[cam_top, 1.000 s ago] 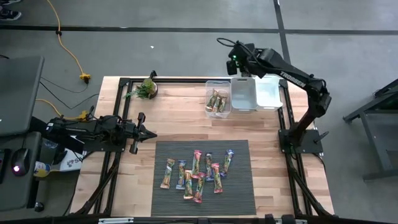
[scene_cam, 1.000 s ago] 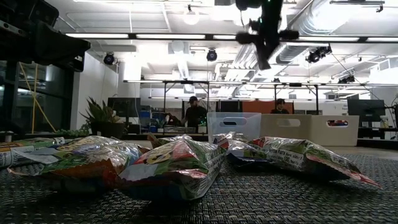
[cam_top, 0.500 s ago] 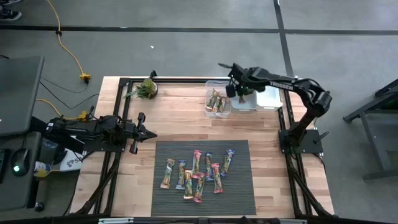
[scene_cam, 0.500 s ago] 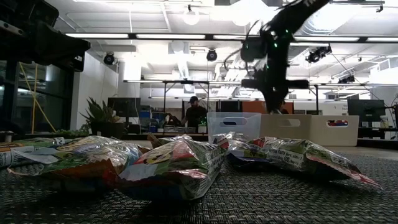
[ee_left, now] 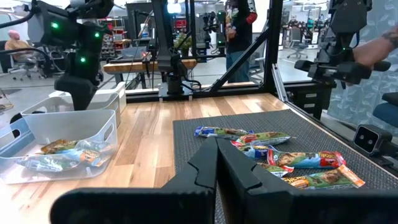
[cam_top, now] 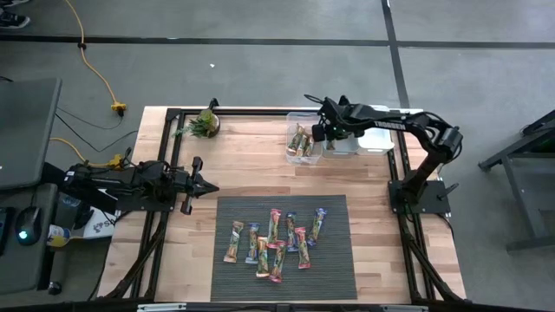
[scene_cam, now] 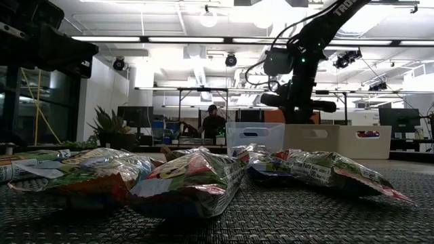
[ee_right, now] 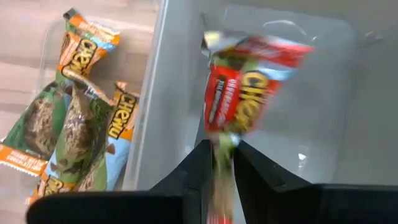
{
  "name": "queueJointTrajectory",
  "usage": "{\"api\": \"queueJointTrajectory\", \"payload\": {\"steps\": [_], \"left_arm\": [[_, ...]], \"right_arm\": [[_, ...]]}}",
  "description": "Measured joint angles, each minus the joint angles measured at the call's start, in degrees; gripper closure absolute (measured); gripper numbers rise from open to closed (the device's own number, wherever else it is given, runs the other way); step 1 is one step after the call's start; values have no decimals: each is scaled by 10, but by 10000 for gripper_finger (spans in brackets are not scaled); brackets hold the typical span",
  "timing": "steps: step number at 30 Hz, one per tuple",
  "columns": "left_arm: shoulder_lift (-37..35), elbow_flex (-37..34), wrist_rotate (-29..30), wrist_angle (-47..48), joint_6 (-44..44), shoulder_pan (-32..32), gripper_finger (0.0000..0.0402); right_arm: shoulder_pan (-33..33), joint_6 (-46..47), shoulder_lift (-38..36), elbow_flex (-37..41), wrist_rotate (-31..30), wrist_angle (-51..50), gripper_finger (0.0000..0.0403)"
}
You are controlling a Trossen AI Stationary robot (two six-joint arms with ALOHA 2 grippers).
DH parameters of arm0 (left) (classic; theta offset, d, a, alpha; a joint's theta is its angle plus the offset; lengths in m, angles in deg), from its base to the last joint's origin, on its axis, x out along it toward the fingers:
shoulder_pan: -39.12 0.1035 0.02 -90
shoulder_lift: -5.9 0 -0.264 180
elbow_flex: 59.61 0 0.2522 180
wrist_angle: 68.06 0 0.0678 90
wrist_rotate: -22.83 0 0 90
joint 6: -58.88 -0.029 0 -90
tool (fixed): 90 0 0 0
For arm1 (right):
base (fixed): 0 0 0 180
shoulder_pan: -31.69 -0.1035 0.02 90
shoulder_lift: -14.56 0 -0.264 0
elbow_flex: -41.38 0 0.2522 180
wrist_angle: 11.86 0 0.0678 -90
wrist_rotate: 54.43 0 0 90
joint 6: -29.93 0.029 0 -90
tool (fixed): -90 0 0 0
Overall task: Pick and place Granola Bars by type
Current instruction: Put the red granola bar into the gray bin, then put the blue granola bar into the white bin
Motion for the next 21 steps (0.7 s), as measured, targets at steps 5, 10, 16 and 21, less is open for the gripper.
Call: {"api": "queueJointTrajectory", "payload": {"steps": [5,10,16,21], "left_arm": [[0,0,0,0,0,0,401],[0,0,0,0,0,0,401],[0,0,0,0,0,0,401],[0,0,0,0,0,0,401]], "right_arm": [[0,0,0,0,3,0,336],[0,-1,0,0,3,0,334],[0,-32,0,-36,-30,-31,333],[0,-85,0,-114,-60,-96,333]]}}
